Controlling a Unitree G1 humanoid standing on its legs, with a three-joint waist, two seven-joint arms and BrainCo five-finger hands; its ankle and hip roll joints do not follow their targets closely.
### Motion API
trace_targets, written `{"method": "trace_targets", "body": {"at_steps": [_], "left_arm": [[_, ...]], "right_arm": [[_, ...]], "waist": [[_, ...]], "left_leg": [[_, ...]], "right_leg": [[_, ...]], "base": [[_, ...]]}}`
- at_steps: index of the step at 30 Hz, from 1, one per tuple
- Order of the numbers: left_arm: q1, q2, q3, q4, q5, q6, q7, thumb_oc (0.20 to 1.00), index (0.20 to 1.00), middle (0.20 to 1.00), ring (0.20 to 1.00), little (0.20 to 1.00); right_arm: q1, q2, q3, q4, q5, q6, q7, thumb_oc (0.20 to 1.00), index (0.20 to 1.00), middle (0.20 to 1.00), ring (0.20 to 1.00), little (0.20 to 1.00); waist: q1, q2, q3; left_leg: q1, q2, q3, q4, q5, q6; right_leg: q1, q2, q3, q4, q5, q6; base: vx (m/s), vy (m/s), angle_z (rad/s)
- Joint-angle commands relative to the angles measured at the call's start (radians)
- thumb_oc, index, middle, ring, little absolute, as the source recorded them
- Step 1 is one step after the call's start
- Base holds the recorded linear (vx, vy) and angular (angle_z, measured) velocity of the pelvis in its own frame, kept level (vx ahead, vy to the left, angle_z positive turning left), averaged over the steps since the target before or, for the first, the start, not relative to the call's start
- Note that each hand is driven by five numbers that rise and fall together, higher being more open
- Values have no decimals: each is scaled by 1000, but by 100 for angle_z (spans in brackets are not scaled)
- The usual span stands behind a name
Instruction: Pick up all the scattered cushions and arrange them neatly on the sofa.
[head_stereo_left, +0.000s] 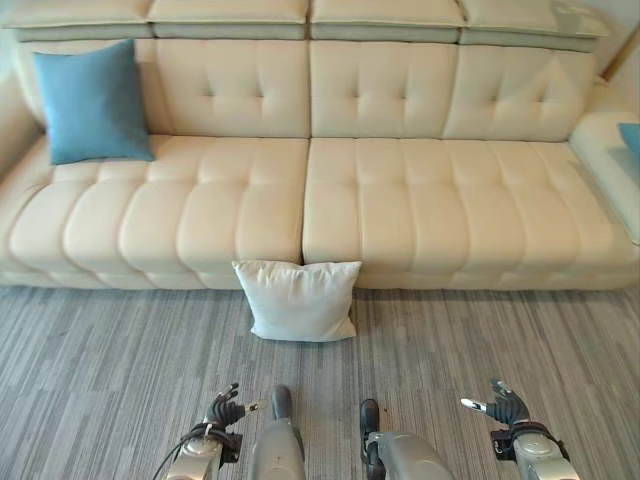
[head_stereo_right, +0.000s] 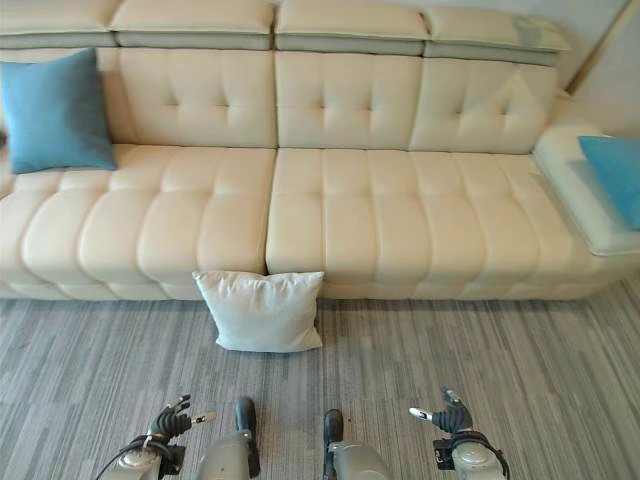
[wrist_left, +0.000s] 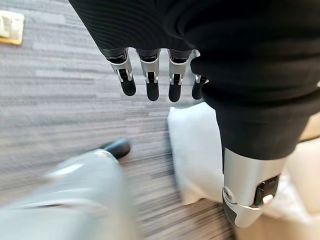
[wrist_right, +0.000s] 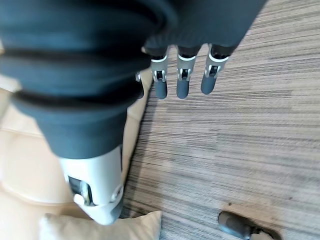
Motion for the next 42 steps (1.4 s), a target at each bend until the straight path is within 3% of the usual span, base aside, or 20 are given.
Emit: {"method": "trace_targets", "body": {"at_steps": [1,2,3,4,5,7,10,14,16,17,18,19,20,23,26,31,36,39,42], "left_arm": [[15,96,6,-56,35,-24,9,1000,1000,1000,1000,1000],[15,96,6,-56,35,-23,9,1000,1000,1000,1000,1000],[10,109,11,-74,25,-25,17,1000,1000,1000,1000,1000],[8,114,14,-80,22,-24,19,1000,1000,1000,1000,1000],[9,116,23,-82,17,-26,26,1000,1000,1000,1000,1000],[5,113,31,-65,10,-28,27,1000,1000,1000,1000,1000],[-1,103,35,-42,0,-28,29,1000,1000,1000,1000,1000],[-2,92,40,-20,13,-27,33,1000,1000,1000,1000,1000],[3,83,26,-25,20,-33,23,1000,1000,1000,1000,1000],[2,79,21,-24,20,-34,21,1000,1000,1000,1000,1000],[4,72,14,-33,12,-32,15,1000,1000,1000,1000,1000],[4,73,14,-33,12,-32,15,1000,1000,1000,1000,1000],[2,67,6,-39,7,-29,14,1000,1000,1000,1000,1000],[-7,60,1,-26,14,-28,17,1000,1000,1000,1000,1000],[-3,62,4,-33,14,-23,17,1000,1000,1000,1000,1000],[5,72,10,-39,16,-18,16,1000,1000,1000,1000,1000],[14,105,27,-10,50,-14,24,1000,1000,1000,1000,1000],[5,123,32,-16,48,-18,31,1000,1000,1000,1000,1000],[-58,168,37,-33,18,-35,50,1000,1000,1000,1000,1000]], "right_arm": [[-8,32,1,-33,-26,-18,9,1000,1000,1000,1000,1000],[-8,32,1,-33,-27,-18,9,1000,1000,1000,1000,1000],[-26,41,22,-45,-30,-25,10,1000,1000,1000,1000,1000],[-33,47,32,-51,-31,-25,12,1000,1000,1000,1000,1000],[-40,49,44,-48,-33,-24,16,1000,1000,1000,1000,1000],[-47,46,54,-34,-31,-23,20,1000,1000,1000,1000,1000],[-55,36,56,-19,-21,-22,16,1000,1000,1000,1000,1000],[-47,28,49,-21,-21,-21,13,1000,1000,1000,1000,1000],[-26,23,39,-24,-11,-24,15,1000,1000,1000,1000,1000],[-19,17,31,-21,-7,-27,14,1000,1000,1000,1000,1000],[-4,1,9,-18,1,-27,5,1000,1000,1000,1000,1000],[-4,2,9,-18,1,-27,5,1000,1000,1000,1000,1000],[-6,-13,-1,-17,9,-22,-4,1000,1000,1000,1000,1000],[-10,-19,-1,-19,15,-20,-8,1000,1000,1000,1000,1000],[-4,-26,4,-24,4,-15,-7,1000,1000,1000,1000,1000],[-3,-37,13,-33,-18,-8,-7,1000,1000,1000,1000,1000],[-18,-53,35,-50,-72,-7,-2,1000,1000,1000,1000,1000],[-36,-64,44,-58,-80,-11,-3,1000,1000,1000,1000,1000],[-116,-87,71,-43,-79,-20,-19,1000,1000,1000,1000,1000]], "waist": [[5,-106,-36],[7,-105,-39],[5,-99,-16],[3,-88,-11],[-5,-87,3],[-16,-88,4],[-35,-98,1],[-56,-97,7],[-64,-104,-3],[-67,-103,-8],[-80,-98,-7],[-82,-99,-10],[-83,-101,7],[-79,-101,16],[-62,-104,9],[-51,-105,9],[-42,-87,-10],[-36,-86,-7],[-26,-84,28]], "left_leg": [[27,-114,2,-122,86,16],[24,-112,3,-123,87,16],[80,-115,23,-144,65,40],[105,-113,31,-155,56,48],[154,-135,33,-174,37,59],[191,-159,24,-196,23,60],[241,-201,5,-226,-2,60],[294,-219,-20,-238,-32,53],[300,-232,-37,-207,-60,45],[292,-228,-36,-168,-70,29],[249,-184,4,-2,-61,-13],[244,-186,3,-3,-59,-13],[170,-144,30,162,-4,-31],[123,-123,45,242,19,-31],[83,-123,55,157,-5,-10],[60,-134,31,76,12,-15],[169,-147,20,-65,-7,-8],[174,-153,16,-81,-16,-2],[120,-154,15,-62,-24,6]], "right_leg": [[235,-158,73,-78,102,96],[232,-156,74,-79,105,96],[150,-162,69,54,153,87],[107,-153,44,94,152,78],[60,-127,16,100,113,75],[43,-86,-14,-1,84,74],[-8,-29,-35,-179,104,87],[-38,-20,-48,-267,143,100],[5,-15,-10,-299,141,82],[20,-16,-8,-305,143,71],[61,-26,-36,-313,130,48],[58,-28,-37,-314,132,48],[94,-34,-46,-321,114,25],[121,-24,-42,-325,95,3],[163,-20,-32,-335,73,4],[177,-8,-19,-322,50,1],[185,0,-16,-311,37,11],[179,-4,-17,-303,33,15],[89,-18,-23,-242,26,18]], "base": [[160,188,7],[270,370,-20],[184,284,-59],[349,405,-77],[345,248,-61],[319,109,-30],[265,9,6],[286,-74,18],[233,-130,27],[300,-259,54],[211,-221,75],[224,-259,119],[80,-103,95],[110,-104,18],[241,-60,-30],[106,7,-12],[117,65,-14],[39,71,-2],[-143,46,-2]]}}
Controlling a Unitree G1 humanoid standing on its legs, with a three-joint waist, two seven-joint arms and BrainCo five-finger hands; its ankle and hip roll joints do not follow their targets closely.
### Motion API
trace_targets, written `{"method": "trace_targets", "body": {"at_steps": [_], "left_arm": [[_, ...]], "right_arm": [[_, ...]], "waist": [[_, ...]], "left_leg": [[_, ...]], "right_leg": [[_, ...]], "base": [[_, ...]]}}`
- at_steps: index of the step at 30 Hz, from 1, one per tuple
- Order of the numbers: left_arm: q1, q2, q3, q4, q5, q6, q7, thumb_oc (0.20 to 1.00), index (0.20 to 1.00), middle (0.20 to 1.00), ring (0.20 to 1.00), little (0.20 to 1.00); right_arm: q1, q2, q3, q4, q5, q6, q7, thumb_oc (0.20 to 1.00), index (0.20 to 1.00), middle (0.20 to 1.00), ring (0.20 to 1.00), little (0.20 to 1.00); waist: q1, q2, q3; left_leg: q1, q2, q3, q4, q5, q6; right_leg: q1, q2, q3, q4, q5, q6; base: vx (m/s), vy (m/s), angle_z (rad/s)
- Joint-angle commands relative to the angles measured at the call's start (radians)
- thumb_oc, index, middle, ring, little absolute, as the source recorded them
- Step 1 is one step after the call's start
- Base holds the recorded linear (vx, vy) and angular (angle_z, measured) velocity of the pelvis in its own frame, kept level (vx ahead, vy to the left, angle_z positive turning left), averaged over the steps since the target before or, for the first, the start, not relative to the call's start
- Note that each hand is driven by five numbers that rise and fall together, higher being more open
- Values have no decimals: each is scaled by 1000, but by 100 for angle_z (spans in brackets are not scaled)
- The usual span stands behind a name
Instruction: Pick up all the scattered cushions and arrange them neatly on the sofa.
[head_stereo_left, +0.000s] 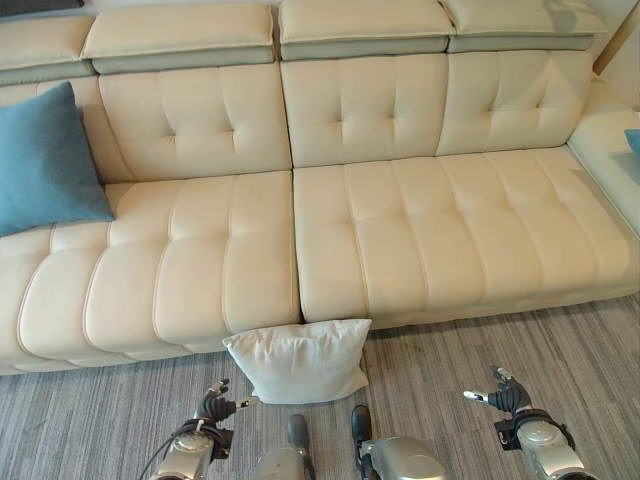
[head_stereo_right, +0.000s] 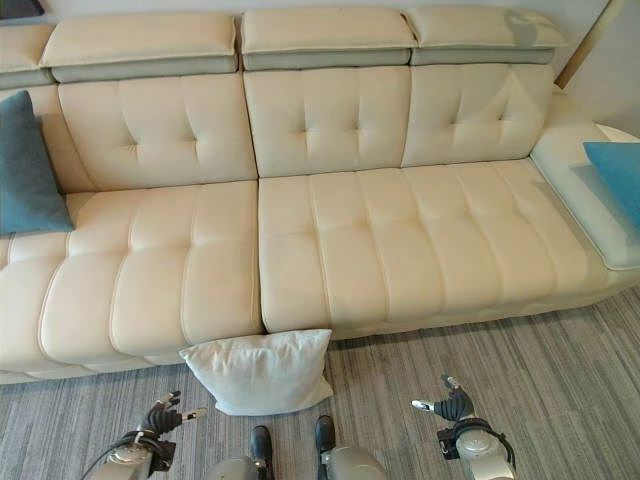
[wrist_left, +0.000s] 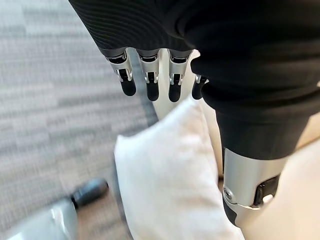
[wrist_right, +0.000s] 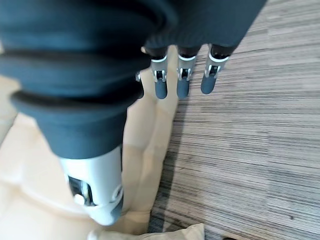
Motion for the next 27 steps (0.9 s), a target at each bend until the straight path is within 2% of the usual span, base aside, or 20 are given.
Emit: {"method": "trace_targets", "body": {"at_steps": [1,3,4,5,8,9,10,12,13,14,16,17,20,21,24,25,26,27], "left_arm": [[-46,71,35,-28,-3,-38,46,1000,1000,1000,1000,1000],[-158,135,45,-20,-101,-74,102,1000,1000,1000,1000,1000],[-159,135,45,-19,-101,-74,102,1000,1000,1000,1000,1000],[-217,156,41,9,-154,-90,122,1000,1000,1000,1000,1000],[-328,192,30,51,-219,-108,149,1000,1000,1000,1000,1000],[-402,217,19,59,-259,-119,172,1000,1000,1000,1000,1000],[-405,217,19,60,-259,-119,172,1000,1000,1000,1000,1000],[-465,233,6,46,-284,-128,191,1000,1000,1000,1000,1000],[-551,255,-20,47,-306,-138,212,1000,1000,1000,1000,1000],[-558,256,-21,51,-307,-138,212,1000,1000,1000,1000,1000],[-658,260,-68,57,-317,-129,221,1000,1000,1000,1000,1000],[-661,260,-69,59,-318,-129,221,1000,1000,1000,1000,1000],[-802,269,-151,54,-302,-129,237,1000,1000,1000,1000,1000],[-893,263,-206,63,-296,-128,252,1000,1000,1000,1000,1000],[-922,255,-217,64,-292,-126,254,1000,1000,1000,1000,1000],[-1040,208,-287,48,-276,-128,286,1000,1000,1000,1000,1000],[-1055,188,-295,-21,-263,-149,306,253,253,253,253,253],[-1053,188,-295,-24,-261,-148,308,200,200,200,200,200]], "right_arm": [[-85,-69,35,-10,6,-19,-36,1000,1000,1000,1000,1000],[-225,-87,31,90,104,-27,-78,1000,1000,1000,1000,1000],[-226,-87,32,91,105,-27,-78,1000,1000,1000,1000,1000],[-293,-104,29,134,161,-32,-96,1000,1000,1000,1000,1000],[-424,-122,36,192,246,-41,-138,1000,1000,1000,1000,1000],[-510,-125,42,216,301,-46,-169,1000,1000,1000,1000,1000],[-513,-125,43,218,302,-47,-169,1000,1000,1000,1000,1000],[-601,-130,47,229,345,-61,-201,1000,1000,1000,1000,1000],[-712,-141,72,245,396,-75,-233,1000,1000,1000,1000,1000],[-719,-141,74,250,398,-76,-233,1000,1000,1000,1000,1000],[-849,-132,113,249,431,-76,-257,1000,1000,1000,1000,1000],[-852,-133,113,250,432,-76,-257,1000,1000,1000,1000,1000],[-995,-112,186,236,438,-89,-282,1000,1000,1000,1000,1000],[-1080,-67,232,232,458,-101,-295,1000,1000,1000,1000,1000],[-1110,-53,241,228,464,-103,-300,1000,1000,1000,1000,1000],[-1191,63,297,197,496,-127,-308,489,489,489,489,489],[-1203,92,300,161,507,-149,-307,200,200,200,200,200],[-1202,92,300,160,507,-149,-308,200,200,200,200,200]], "waist": [[19,-23,17],[34,-35,82],[33,-35,81],[37,-35,114],[32,-37,166],[28,-32,194],[27,-32,190],[26,-24,203],[26,-19,221],[26,-18,216],[31,-3,221],[31,-2,218],[35,20,218],[43,34,216],[47,39,213],[65,65,198],[70,74,191],[70,74,190]], "left_leg": [[-102,14,-9,163,-102,-27],[-282,17,-6,268,-116,-18],[-285,17,-6,270,-117,-18],[-363,17,-11,332,-152,-22],[-538,31,-3,433,-164,-23],[-655,39,-6,496,-169,-23],[-664,39,-7,501,-171,-23],[-786,39,-8,565,-182,-17],[-904,38,-9,627,-193,-9],[-917,38,-9,635,-196,-9],[-1044,36,-16,698,-205,2],[-1052,36,-16,702,-207,3],[-1146,22,-21,763,-218,14],[-1189,12,-24,799,-231,24],[-1210,11,-26,815,-237,28],[-1242,4,-39,860,-254,36],[-1237,1,-45,854,-252,33],[-1237,1,-45,854,-251,33]], "right_leg": [[-110,-41,-25,139,-94,61],[-298,-62,-25,256,-95,61],[-300,-62,-26,257,-95,61],[-373,-72,-30,312,-130,67],[-545,-91,-34,402,-136,63],[-666,-99,-31,474,-143,59],[-674,-99,-31,479,-145,59],[-799,-101,-18,548,-152,56],[-916,-99,0,616,-160,54],[-930,-99,1,624,-162,54],[-1052,-103,24,685,-176,52],[-1060,-103,24,689,-177,52],[-1152,-105,38,756,-198,48],[-1204,-103,42,803,-214,46],[-1224,-103,44,821,-220,44],[-1258,-109,44,875,-239,31],[-1257,-110,38,875,-242,30],[-1256,-110,37,875,-242,30]], "base": [[-367,56,10],[-360,33,10],[-148,-2,11],[-95,-2,16],[-205,1,6],[-169,10,10],[-158,5,13],[-98,-6,4],[-83,-9,-1],[-63,1,-1],[-5,4,-2],[-3,-8,-4],[7,-8,2],[37,6,4],[38,-28,2],[92,-88,9],[88,-88,10],[34,-50,13]]}}
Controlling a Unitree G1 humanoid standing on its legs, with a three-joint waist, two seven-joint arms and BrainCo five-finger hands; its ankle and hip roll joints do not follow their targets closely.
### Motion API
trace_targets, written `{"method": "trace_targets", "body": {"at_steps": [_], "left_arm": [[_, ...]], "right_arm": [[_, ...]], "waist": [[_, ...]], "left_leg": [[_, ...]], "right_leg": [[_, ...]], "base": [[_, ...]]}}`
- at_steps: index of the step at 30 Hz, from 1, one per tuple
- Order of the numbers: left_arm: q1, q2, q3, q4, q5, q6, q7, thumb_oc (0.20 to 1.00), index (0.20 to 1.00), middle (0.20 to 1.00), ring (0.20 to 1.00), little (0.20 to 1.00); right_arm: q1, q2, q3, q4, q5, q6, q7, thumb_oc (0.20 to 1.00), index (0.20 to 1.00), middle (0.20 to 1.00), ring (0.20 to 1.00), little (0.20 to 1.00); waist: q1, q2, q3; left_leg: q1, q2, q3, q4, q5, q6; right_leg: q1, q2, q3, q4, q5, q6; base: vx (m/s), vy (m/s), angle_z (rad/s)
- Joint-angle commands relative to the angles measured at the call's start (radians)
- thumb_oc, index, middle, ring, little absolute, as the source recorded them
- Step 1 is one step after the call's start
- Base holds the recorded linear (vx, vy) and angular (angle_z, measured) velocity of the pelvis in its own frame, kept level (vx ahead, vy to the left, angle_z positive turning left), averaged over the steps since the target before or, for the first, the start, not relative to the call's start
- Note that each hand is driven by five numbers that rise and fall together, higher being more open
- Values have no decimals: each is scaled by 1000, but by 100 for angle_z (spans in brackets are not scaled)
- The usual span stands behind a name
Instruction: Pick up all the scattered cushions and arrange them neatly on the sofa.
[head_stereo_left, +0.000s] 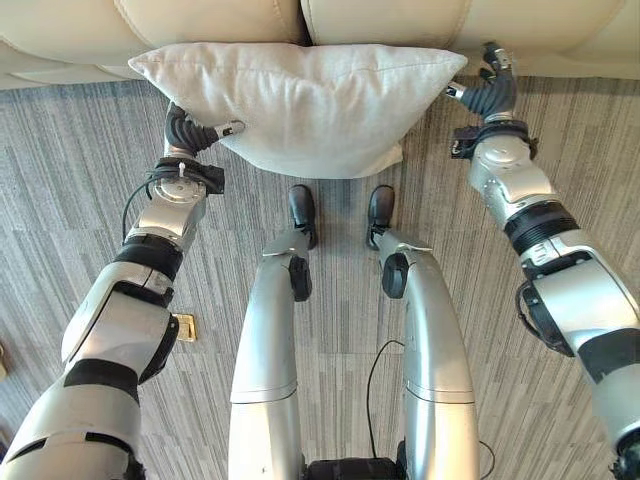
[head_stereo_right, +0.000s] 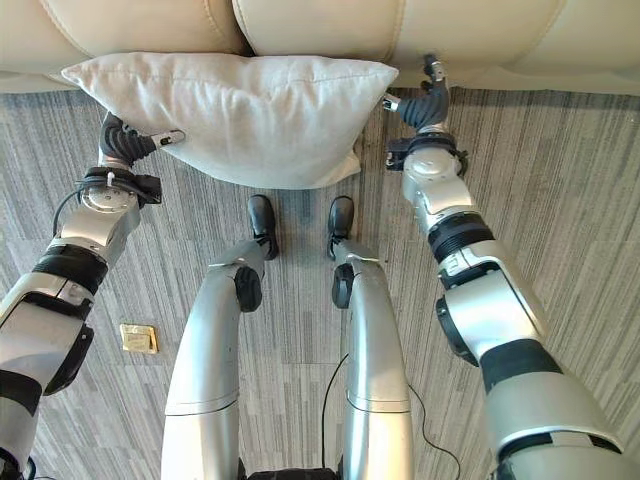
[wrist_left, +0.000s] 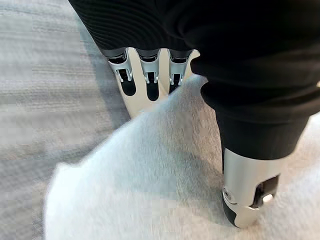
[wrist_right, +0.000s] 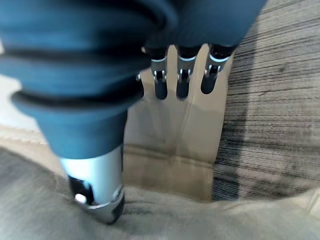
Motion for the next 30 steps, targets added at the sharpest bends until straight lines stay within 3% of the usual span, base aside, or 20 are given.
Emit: {"method": "trace_targets", "body": {"at_steps": [1,6,11,12,15,16,18,19,23,26,30], "left_arm": [[55,-41,60,-118,31,-102,58,200,200,200,200,200],[134,-69,91,-294,61,-134,92,200,200,200,200,200],[304,-111,134,-415,121,-133,75,200,200,200,200,200],[395,-135,157,-469,142,-130,53,200,200,200,200,200],[502,-150,184,-538,156,-126,35,200,200,200,200,200],[599,-171,213,-572,162,-127,14,200,200,200,200,200],[641,-183,227,-596,165,-126,5,200,200,200,200,200],[724,-205,250,-634,161,-128,-15,200,200,200,200,200],[842,-228,275,-706,159,-130,-45,200,200,200,200,200],[959,-240,307,-773,153,-138,-81,200,200,200,200,200],[1068,-244,334,-834,142,-128,-113,200,200,200,200,200]], "right_arm": [[43,51,55,-77,7,-96,35,200,200,200,200,200],[123,76,47,-243,-20,-142,36,200,200,200,200,200],[314,72,4,-393,-83,-157,78,200,200,200,200,200],[422,57,-18,-457,-122,-154,106,200,200,200,200,200],[542,49,-36,-533,-158,-142,137,200,200,200,200,200],[660,57,-52,-592,-162,-142,187,200,200,200,200,200],[711,61,-56,-610,-169,-140,199,200,200,200,200,200],[817,79,-70,-650,-168,-134,236,200,200,200,200,200],[953,91,-99,-699,-165,-123,283,200,200,200,200,200],[1090,76,-137,-764,-159,-117,335,200,200,200,200,200],[1180,54,-169,-846,-181,-107,371,200,200,200,200,200]], "waist": [[-5,86,-112],[-12,78,-135],[-29,57,-157],[-35,50,-168],[-39,40,-175],[-46,27,-189],[-46,22,-191],[-51,8,-205],[-54,-3,-226],[-60,-9,-286],[-65,-16,-360]], "left_leg": [[39,-29,-36,72,-151,-9],[89,-34,-37,8,-134,-22],[234,-20,-38,-127,-106,-39],[324,-20,-33,-193,-97,-46],[428,-22,-36,-254,-89,-50],[529,-24,-32,-317,-82,-53],[597,-26,-29,-363,-75,-55],[687,-32,-23,-436,-35,-50],[846,-44,-29,-540,-16,-49],[1023,-45,-21,-668,9,-57],[1146,-50,-2,-760,29,-56]], "right_leg": [[79,-33,37,-30,-92,106],[129,-26,17,-82,-79,112],[268,-29,5,-211,-45,131],[350,-31,-3,-270,-28,141],[452,-31,-9,-340,-7,151],[549,-31,-14,-410,18,163],[612,-30,-14,-452,28,169],[705,-34,-28,-529,75,173],[869,-33,-32,-639,102,189],[1042,-25,-33,-759,124,205],[1167,-8,-26,-848,139,217]], "base": [[21,-61,17],[11,-30,9],[1,19,0],[2,34,-7],[29,20,-3],[59,28,-4],[39,21,-5],[58,13,-10],[120,12,-10],[161,26,-5],[206,43,-13]]}}
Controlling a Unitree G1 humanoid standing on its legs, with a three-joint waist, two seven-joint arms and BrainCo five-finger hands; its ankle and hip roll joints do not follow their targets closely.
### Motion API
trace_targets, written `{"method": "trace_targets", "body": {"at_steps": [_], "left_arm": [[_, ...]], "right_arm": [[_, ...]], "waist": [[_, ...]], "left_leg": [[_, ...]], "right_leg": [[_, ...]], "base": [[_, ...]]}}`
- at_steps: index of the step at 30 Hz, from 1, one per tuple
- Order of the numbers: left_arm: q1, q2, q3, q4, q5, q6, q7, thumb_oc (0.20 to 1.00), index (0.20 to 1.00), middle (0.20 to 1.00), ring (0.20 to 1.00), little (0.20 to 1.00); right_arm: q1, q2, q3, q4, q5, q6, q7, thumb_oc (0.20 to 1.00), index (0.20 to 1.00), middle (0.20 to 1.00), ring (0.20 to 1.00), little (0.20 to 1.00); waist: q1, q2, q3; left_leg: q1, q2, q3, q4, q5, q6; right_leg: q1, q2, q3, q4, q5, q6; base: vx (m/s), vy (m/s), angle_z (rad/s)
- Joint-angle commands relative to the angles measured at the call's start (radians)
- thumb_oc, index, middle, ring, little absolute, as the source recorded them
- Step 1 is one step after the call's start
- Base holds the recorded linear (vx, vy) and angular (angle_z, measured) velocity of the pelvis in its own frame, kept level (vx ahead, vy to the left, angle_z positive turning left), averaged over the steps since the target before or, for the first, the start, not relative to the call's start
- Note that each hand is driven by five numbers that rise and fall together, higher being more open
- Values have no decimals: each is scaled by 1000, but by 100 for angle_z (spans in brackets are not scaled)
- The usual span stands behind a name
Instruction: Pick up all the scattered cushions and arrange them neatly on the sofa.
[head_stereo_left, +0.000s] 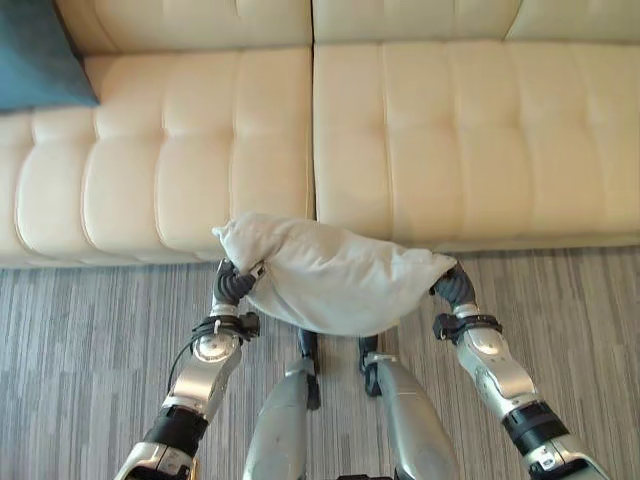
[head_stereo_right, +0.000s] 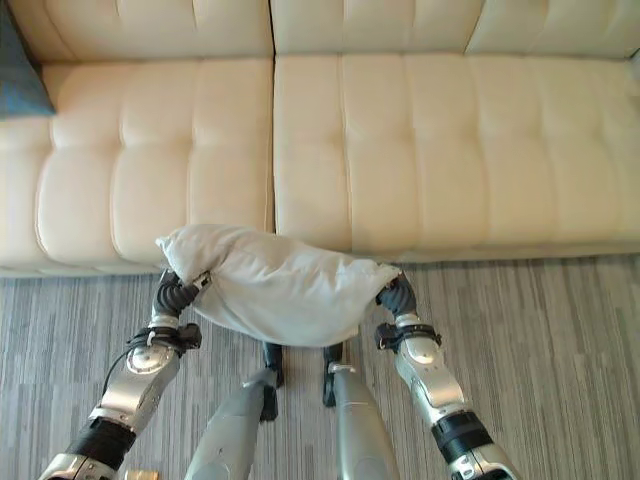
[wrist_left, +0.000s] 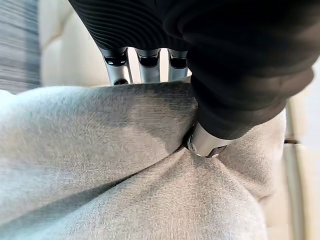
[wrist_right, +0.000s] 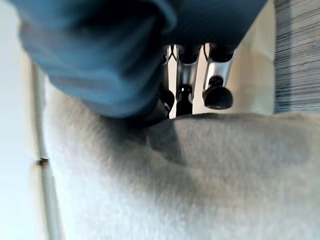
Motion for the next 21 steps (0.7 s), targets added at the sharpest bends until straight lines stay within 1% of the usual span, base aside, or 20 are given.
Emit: {"method": "trace_targets", "body": {"at_steps": [1,3,5,6,7,11,15,16,17,18,19,20,21], "left_arm": [[9,-8,6,-87,8,-86,-48,200,200,200,200,200],[65,1,13,-125,20,-73,-79,200,200,200,200,200],[97,10,15,-151,32,-60,-96,200,200,200,200,200],[98,10,15,-152,32,-60,-96,200,200,200,200,200],[121,23,15,-169,46,-48,-111,200,200,200,200,200],[144,28,13,-192,56,-37,-115,200,200,200,200,200],[161,38,21,-221,71,-32,-108,200,200,200,200,200],[172,39,26,-234,65,-35,-106,200,200,200,200,200],[171,39,26,-234,65,-35,-106,200,200,200,200,200],[175,42,29,-244,62,-36,-102,200,200,200,200,200],[174,43,29,-244,62,-36,-102,200,200,200,200,200],[176,45,32,-250,55,-36,-100,200,200,200,200,200],[176,45,32,-250,55,-36,-100,200,200,200,200,200]], "right_arm": [[16,9,-4,-89,-28,-55,50,200,200,200,200,200],[56,-11,-16,-160,-52,-47,76,200,200,200,200,200],[83,-14,-16,-178,-52,-35,88,200,200,200,200,200],[85,-14,-16,-179,-52,-35,88,200,200,200,200,200],[102,-16,-12,-195,-47,-23,107,200,200,200,200,200],[116,-14,-9,-219,-48,-13,108,200,200,200,200,200],[115,-3,-5,-248,-31,-11,107,200,200,200,200,200],[107,5,-1,-266,-16,-15,112,200,200,200,200,200],[107,5,-1,-266,-16,-15,112,200,200,200,200,200],[103,14,-2,-276,-13,-17,110,200,200,200,200,200],[103,14,-2,-276,-13,-17,110,200,200,200,200,200],[102,12,-8,-288,-15,-20,106,200,200,200,200,200],[102,12,-8,-288,-15,-20,106,200,200,200,200,200]], "waist": [[-13,-16,-137],[-14,-19,-180],[-12,-23,-200],[-11,-23,-199],[-7,-27,-204],[0,-33,-210],[9,-37,-208],[17,-31,-200],[18,-32,-202],[21,-27,-190],[22,-28,-193],[18,-20,-178],[18,-21,-177]], "left_leg": [[63,1,-14,7,-110,-51],[123,1,-6,-18,-114,-49],[161,-1,2,-20,-129,-46],[163,-1,3,-20,-130,-46],[178,-2,6,-6,-145,-42],[182,-3,13,26,-170,-34],[177,-8,21,62,-203,-14],[188,-12,27,68,-225,7],[185,-12,28,66,-221,7],[205,-24,26,72,-241,29],[202,-24,27,70,-237,29],[219,-28,20,78,-251,45],[218,-29,21,79,-252,46]], "right_leg": [[106,-37,0,-138,41,121],[164,-33,6,-169,41,125],[201,-33,13,-184,37,126],[204,-33,14,-185,37,126],[229,-34,19,-189,31,127],[251,-37,27,-193,30,131],[255,-43,46,-172,28,142],[232,-47,61,-89,21,157],[228,-47,63,-89,24,157],[189,-59,75,31,55,184],[185,-59,76,30,58,183],[140,-61,84,140,95,193],[138,-62,85,145,93,193]], "base": [[116,31,-11],[207,53,-9],[174,58,-9],[136,64,-2],[105,64,-2],[87,72,-7],[79,129,-15],[64,166,-14],[110,248,-36],[60,122,-37],[137,214,-44],[62,88,-25],[173,168,-27]]}}
